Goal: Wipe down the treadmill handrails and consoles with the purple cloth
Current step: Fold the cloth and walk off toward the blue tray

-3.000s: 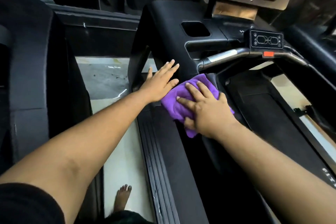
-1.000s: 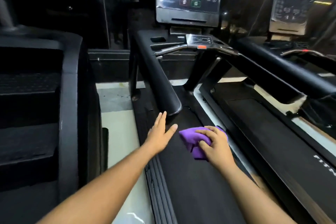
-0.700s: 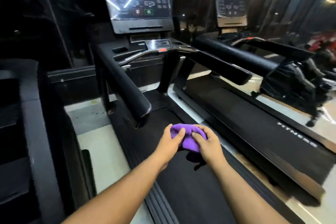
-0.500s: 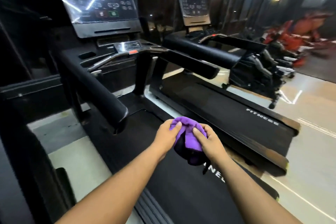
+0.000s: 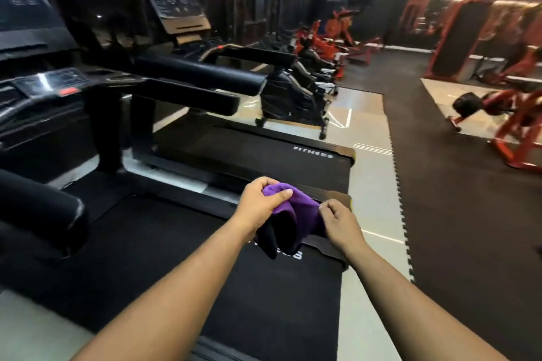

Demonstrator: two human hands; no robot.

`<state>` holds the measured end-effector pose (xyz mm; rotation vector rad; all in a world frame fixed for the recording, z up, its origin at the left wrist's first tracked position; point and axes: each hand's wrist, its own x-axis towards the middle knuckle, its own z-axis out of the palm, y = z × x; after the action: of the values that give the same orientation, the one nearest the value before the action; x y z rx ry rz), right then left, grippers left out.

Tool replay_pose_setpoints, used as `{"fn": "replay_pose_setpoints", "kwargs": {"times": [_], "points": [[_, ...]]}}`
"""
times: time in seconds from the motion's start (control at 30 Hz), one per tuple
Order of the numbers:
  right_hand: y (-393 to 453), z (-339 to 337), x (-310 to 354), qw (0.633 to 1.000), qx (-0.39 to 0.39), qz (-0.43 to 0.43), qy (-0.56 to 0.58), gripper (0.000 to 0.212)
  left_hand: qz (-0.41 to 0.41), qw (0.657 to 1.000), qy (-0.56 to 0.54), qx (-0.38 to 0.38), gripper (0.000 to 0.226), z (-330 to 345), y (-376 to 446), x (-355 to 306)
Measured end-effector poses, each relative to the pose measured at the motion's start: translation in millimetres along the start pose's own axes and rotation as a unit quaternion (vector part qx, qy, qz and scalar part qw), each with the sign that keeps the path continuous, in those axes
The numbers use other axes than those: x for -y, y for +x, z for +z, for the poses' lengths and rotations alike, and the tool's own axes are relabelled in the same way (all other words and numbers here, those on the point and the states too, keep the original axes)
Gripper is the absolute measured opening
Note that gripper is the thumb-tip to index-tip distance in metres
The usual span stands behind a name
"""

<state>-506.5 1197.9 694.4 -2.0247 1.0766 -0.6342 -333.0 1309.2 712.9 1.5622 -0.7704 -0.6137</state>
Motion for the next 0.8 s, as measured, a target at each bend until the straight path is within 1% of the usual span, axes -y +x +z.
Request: {"fn": "replay_pose_setpoints", "kwargs": {"times": [0.03,0.1,0.17,0.23,0.27,0.37,0.4,0.43,0.5,0.57,0.6,0.63,0.7,0.73,0.8], "points": [[-8,-25,-15,1.0,-0.026,0.011,0.007,0.024,0.021,0.999,0.034,0.034,0.024,23,-3,-7],[-11,-42,-23,0.999,-0.051,0.006,0.007,0.03,0.059,0.987,0.138,0.064,0.026,28,2,-11],[-21,-80,-40,0.997,-0.08,-0.011,-0.008,0.032,0.093,0.956,0.251,0.121,0.032,47,1,-16],[-32,-123,-61,0.994,-0.079,-0.036,-0.073,0.031,0.108,0.925,0.318,0.178,0.035,70,-4,-20],[-37,-142,-70,0.99,-0.07,-0.043,-0.118,0.031,0.118,0.907,0.354,0.198,0.032,82,-5,-20],[-55,-206,-106,0.969,-0.044,-0.067,-0.233,0.044,0.168,0.841,0.457,0.236,0.019,135,-17,-26],[-59,-223,-117,0.962,-0.035,-0.074,-0.26,0.05,0.174,0.834,0.467,0.238,0.016,150,-19,-27],[-62,-239,-128,0.955,-0.024,-0.074,-0.287,0.054,0.179,0.834,0.464,0.239,0.013,167,-22,-28],[-70,-276,-156,0.94,0.002,-0.055,-0.338,0.056,0.171,0.852,0.434,0.237,0.016,204,-28,-30],[-79,-312,-188,0.935,0.007,-0.016,-0.354,0.05,0.152,0.877,0.392,0.233,0.024,240,-34,-32],[-83,-326,-202,0.941,0.002,0.004,-0.339,0.046,0.143,0.891,0.367,0.227,0.024,255,-37,-34],[-90,-344,-218,0.953,-0.009,0.028,-0.303,0.042,0.138,0.905,0.337,0.221,0.024,273,-41,-38],[-98,-369,-244,0.98,-0.044,0.07,-0.179,0.033,0.124,0.931,0.279,0.202,0.021,298,-44,-41],[-104,-386,-256,0.987,-0.072,0.084,-0.117,0.031,0.124,0.94,0.256,0.189,0.016,316,-44,-44],[-111,-404,-269,0.986,-0.128,0.1,-0.027,0.03,0.12,0.956,0.218,0.156,0.007,337,-41,-46]]}}
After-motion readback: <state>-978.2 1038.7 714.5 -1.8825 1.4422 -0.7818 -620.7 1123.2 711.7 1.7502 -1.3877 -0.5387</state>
